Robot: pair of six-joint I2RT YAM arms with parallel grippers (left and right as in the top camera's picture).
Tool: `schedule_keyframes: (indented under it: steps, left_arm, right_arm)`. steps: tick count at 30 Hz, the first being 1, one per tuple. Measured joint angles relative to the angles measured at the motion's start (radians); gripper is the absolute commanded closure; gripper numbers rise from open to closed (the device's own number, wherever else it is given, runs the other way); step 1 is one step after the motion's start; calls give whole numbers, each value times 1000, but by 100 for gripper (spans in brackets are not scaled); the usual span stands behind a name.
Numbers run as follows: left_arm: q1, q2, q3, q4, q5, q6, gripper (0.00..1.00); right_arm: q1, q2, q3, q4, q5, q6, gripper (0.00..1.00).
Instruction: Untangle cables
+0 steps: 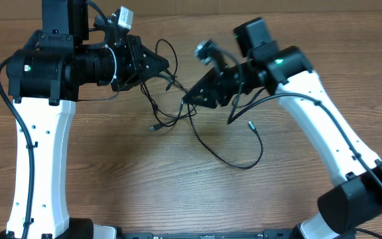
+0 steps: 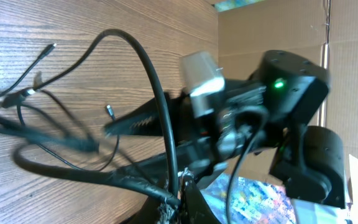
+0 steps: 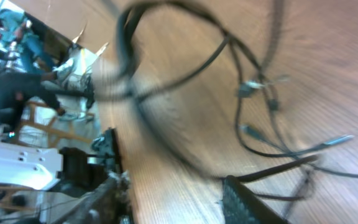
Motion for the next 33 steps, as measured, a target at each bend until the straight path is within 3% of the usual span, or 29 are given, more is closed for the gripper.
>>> schedule_keyframes:
  steps: [15, 18, 23, 26, 33]
  left_arm:
    - [0, 0, 0, 16, 68, -59, 96]
    - [0, 0, 0, 35, 112, -72, 96]
    - [6, 0, 0, 59, 156, -94, 96]
    - [28, 0, 0, 69, 158, -106, 96]
    - [128, 4, -2, 20, 36, -90, 96]
  right_arm:
    - [49, -34, 0, 61, -2, -18, 44]
    - [82, -3, 0, 71, -2, -25, 53]
    - [98, 24, 0, 54, -2, -17, 91]
    - [92, 24, 1, 9, -6, 1, 96]
    - [8, 23, 2, -144, 105, 131, 96]
